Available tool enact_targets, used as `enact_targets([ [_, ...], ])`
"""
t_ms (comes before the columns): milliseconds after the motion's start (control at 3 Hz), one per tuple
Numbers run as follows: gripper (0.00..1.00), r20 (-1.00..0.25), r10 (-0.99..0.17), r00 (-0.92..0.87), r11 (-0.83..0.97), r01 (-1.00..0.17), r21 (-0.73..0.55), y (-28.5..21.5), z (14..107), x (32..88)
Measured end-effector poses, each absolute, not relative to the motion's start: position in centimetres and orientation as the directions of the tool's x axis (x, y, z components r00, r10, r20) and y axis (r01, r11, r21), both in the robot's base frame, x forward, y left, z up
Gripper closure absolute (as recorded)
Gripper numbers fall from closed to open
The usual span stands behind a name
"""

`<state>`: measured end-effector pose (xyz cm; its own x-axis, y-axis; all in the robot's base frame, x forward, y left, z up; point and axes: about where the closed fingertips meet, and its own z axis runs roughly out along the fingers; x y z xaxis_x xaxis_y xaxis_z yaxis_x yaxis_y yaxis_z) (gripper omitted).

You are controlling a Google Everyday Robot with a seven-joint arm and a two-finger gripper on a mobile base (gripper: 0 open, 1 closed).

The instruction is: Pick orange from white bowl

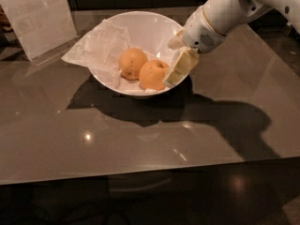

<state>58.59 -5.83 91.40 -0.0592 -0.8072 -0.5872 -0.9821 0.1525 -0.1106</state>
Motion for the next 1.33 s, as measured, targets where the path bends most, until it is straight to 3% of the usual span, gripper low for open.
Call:
enact_targets([
  [1333,0.22,-0.643,-0.764,-0.05,0.116,-0.992,-0.06,-2.7,90.1,60.7],
])
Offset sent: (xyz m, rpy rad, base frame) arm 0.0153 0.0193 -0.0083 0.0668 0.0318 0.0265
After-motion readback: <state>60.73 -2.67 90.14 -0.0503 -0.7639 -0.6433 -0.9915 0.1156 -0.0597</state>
